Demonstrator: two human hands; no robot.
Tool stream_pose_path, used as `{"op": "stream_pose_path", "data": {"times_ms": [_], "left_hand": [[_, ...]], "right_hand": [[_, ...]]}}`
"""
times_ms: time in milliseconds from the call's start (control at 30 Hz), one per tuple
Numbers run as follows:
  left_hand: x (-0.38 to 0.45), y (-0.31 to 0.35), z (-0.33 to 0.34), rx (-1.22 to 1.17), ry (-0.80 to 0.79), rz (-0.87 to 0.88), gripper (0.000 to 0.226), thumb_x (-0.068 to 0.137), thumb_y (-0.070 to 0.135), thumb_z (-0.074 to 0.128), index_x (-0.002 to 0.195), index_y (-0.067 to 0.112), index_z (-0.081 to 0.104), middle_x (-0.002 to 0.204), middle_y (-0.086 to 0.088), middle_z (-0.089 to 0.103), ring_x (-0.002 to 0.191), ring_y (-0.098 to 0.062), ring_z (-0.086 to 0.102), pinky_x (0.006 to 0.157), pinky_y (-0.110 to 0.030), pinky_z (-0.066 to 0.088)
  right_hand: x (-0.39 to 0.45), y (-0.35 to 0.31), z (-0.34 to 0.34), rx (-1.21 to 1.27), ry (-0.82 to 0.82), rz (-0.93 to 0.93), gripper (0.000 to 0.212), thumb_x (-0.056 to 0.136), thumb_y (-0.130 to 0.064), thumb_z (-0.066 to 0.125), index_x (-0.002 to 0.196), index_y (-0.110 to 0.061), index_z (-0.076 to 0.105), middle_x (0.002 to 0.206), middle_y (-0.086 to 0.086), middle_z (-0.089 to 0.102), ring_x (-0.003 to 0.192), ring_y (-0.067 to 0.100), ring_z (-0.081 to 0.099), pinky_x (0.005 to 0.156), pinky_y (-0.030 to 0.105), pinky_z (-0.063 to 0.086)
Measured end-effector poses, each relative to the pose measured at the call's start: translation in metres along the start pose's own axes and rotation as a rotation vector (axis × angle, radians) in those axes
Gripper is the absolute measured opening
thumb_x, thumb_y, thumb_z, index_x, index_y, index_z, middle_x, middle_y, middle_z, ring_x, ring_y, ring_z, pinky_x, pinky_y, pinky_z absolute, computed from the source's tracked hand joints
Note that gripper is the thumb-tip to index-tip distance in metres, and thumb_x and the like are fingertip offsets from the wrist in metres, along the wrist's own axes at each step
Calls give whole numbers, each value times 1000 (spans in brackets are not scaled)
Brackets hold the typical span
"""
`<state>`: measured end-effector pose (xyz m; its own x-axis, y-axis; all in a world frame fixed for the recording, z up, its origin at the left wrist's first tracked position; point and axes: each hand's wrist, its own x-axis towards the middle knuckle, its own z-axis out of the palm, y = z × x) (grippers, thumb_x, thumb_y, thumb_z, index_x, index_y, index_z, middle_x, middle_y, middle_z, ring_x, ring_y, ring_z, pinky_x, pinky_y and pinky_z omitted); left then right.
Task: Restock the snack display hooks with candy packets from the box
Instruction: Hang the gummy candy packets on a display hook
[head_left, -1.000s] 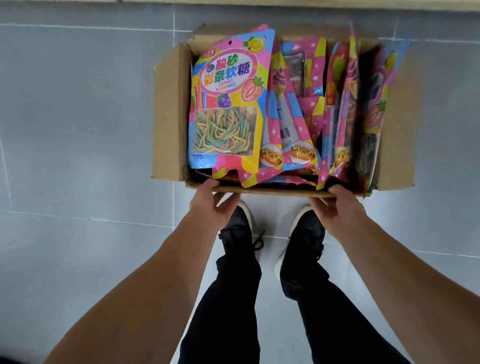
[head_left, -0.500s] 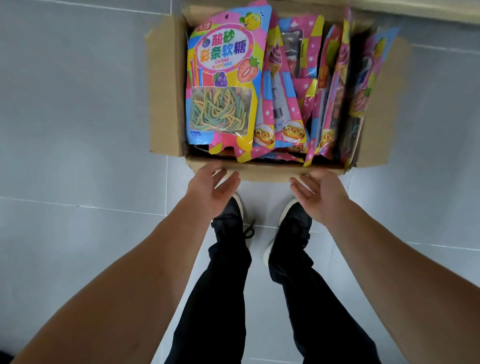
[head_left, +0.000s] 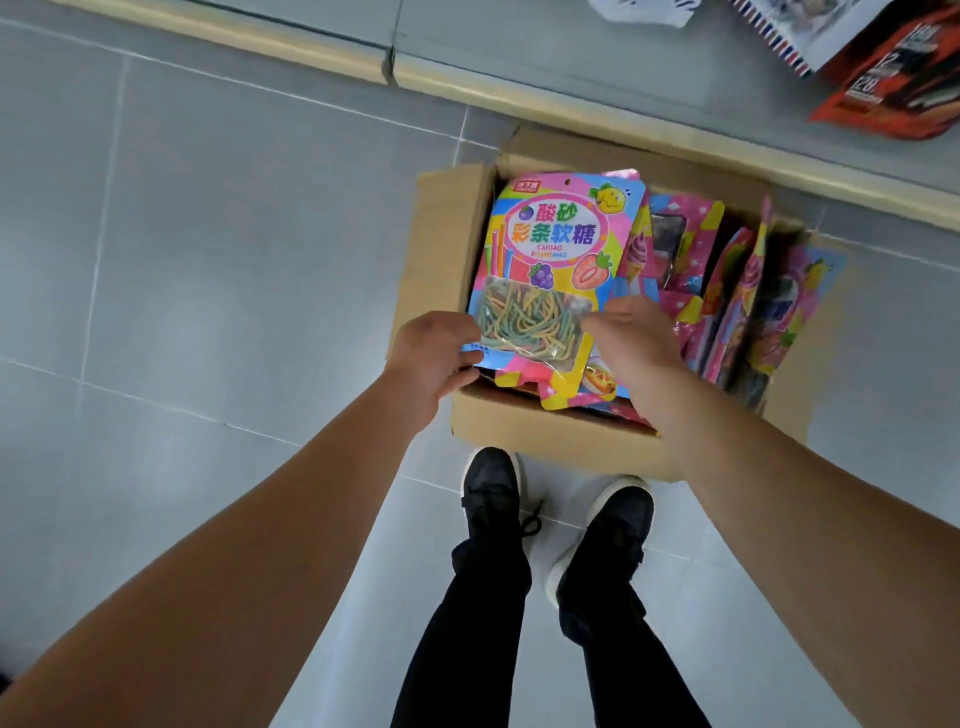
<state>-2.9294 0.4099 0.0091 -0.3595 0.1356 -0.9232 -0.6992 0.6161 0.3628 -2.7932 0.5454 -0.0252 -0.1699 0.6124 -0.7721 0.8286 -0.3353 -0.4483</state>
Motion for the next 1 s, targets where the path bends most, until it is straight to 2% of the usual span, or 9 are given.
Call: {"op": "stream_pose_path", "data": {"times_ms": [200, 433, 567, 667, 767, 833, 867, 900, 1000], "left_hand": [[32, -3, -5, 53, 12, 16, 16, 95, 9, 53, 87, 18, 64, 114, -14, 66, 106, -24, 66, 92, -38, 55], [24, -9, 1, 116, 99, 71, 8, 69, 19, 63, 75, 17, 59, 78, -10, 50, 73, -23, 46, 68, -39, 43], [-9, 4, 8, 195, 127, 169, 15, 77, 23, 71, 81, 25, 57, 90, 2, 59, 82, -23, 59, 75, -35, 49], [-47, 20, 5, 218, 58, 218, 41, 70, 32, 79, 107, 19, 68, 106, 4, 70, 96, -20, 68, 88, -38, 55], [-104, 42, -1, 113, -103, 206, 24, 75, 16, 76, 99, 13, 74, 98, -9, 75, 89, -28, 72, 82, -39, 56], [-141, 55, -4, 112, -124, 250, 18, 80, 4, 71, 97, 8, 74, 97, -17, 74, 86, -31, 71, 78, -39, 56], [-169, 63, -7, 122, -125, 275, 17, 80, 3, 71, 96, 6, 74, 99, -20, 73, 88, -34, 71, 80, -43, 57], [-194, 70, -8, 126, -129, 295, 16, 80, 3, 71, 95, 6, 74, 101, -22, 72, 92, -39, 70, 83, -48, 56], [-263, 90, -10, 131, -142, 330, 12, 80, 2, 70, 89, 9, 74, 102, -23, 72, 96, -42, 69, 87, -56, 55]], "right_hand": [[39, -4, 26, -54, 101, 64, 29, 86, -35, 67, 103, -12, 65, 95, 8, 63, 83, 26, 59, 63, 29, 38], [16, 9, 8, 324, -6, 100, 19, 75, -29, 64, 88, -15, 63, 80, 6, 50, 74, 21, 45, 65, 37, 40], [-22, 4, -30, 382, -95, 15, 9, 84, -21, 62, 82, -27, 68, 81, 2, 51, 81, 22, 44, 75, 39, 39], [-58, -7, -61, 371, -150, -10, 20, 74, -30, 63, 91, -24, 70, 89, 14, 56, 86, 32, 55, 79, 46, 45], [-105, -24, -92, 398, -163, 0, 31, 71, -32, 64, 100, -22, 68, 96, 22, 55, 109, 53, 56, 94, 61, 46], [-138, -36, -108, 436, -144, -7, 35, 68, -32, 66, 101, -19, 66, 110, 37, 50, 96, 17, 43, 90, 78, 38], [-159, -46, -121, 442, -125, -9, 38, 65, -35, 67, 100, -20, 67, 111, 38, 50, 122, 51, 33, 88, 79, 39], [-179, -54, -132, 435, -101, -16, 39, 63, -38, 67, 99, -23, 68, 105, 35, 54, 107, 57, 55, 87, 75, 45], [-235, -79, -167, 437, -67, -83, 33, 62, -39, 66, 93, -31, 72, 89, 9, 65, 99, 43, 65, 85, 57, 53]]}}
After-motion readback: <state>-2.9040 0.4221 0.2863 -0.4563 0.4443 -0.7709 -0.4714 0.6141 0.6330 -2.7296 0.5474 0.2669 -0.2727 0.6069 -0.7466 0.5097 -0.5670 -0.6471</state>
